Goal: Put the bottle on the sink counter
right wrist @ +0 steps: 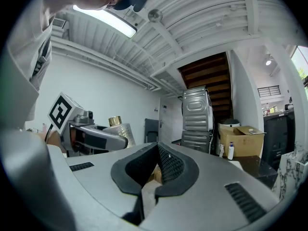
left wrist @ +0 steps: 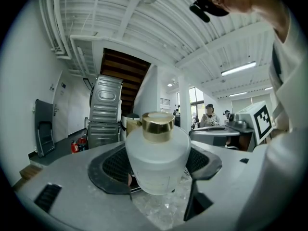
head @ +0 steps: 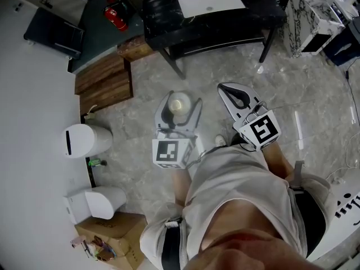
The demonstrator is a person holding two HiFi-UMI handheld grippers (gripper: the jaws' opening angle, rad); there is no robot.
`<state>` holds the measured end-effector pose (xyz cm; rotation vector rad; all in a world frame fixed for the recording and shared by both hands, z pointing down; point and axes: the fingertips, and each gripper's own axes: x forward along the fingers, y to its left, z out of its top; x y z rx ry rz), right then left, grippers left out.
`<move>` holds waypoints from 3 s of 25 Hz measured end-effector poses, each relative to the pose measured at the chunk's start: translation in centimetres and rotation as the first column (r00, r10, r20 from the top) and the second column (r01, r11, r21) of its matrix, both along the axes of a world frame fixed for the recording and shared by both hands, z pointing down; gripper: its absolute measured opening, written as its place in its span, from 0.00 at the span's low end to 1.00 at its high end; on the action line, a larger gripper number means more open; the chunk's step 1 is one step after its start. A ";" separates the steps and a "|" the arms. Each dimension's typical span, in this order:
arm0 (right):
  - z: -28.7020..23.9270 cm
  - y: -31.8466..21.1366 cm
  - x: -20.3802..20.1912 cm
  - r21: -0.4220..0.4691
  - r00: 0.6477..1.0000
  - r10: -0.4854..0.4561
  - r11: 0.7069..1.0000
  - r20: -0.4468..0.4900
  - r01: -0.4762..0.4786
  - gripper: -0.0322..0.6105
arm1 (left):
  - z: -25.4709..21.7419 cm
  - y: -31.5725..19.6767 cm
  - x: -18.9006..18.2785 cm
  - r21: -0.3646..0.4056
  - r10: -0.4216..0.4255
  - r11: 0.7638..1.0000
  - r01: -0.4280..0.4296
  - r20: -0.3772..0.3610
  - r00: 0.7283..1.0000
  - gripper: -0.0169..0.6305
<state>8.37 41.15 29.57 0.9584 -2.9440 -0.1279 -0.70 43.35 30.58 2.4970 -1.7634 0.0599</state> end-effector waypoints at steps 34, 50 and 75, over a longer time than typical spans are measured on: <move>1.7 -15.2 -1.3 -0.058 1.000 -0.011 0.998 -0.008 0.010 0.05 | 1.2 -15.3 -1.0 -0.025 -0.004 1.000 0.004 -0.015 1.000 0.53; 0.8 -20.7 -1.6 -0.050 0.997 -0.075 0.996 0.020 0.076 0.05 | 0.6 -20.6 -0.7 -0.030 -0.049 0.998 0.049 0.000 0.999 0.53; 1.5 -30.9 -5.5 -0.066 1.000 0.000 0.998 0.012 0.001 0.05 | 1.5 -31.5 -4.7 -0.044 0.027 0.999 -0.027 -0.011 1.000 0.53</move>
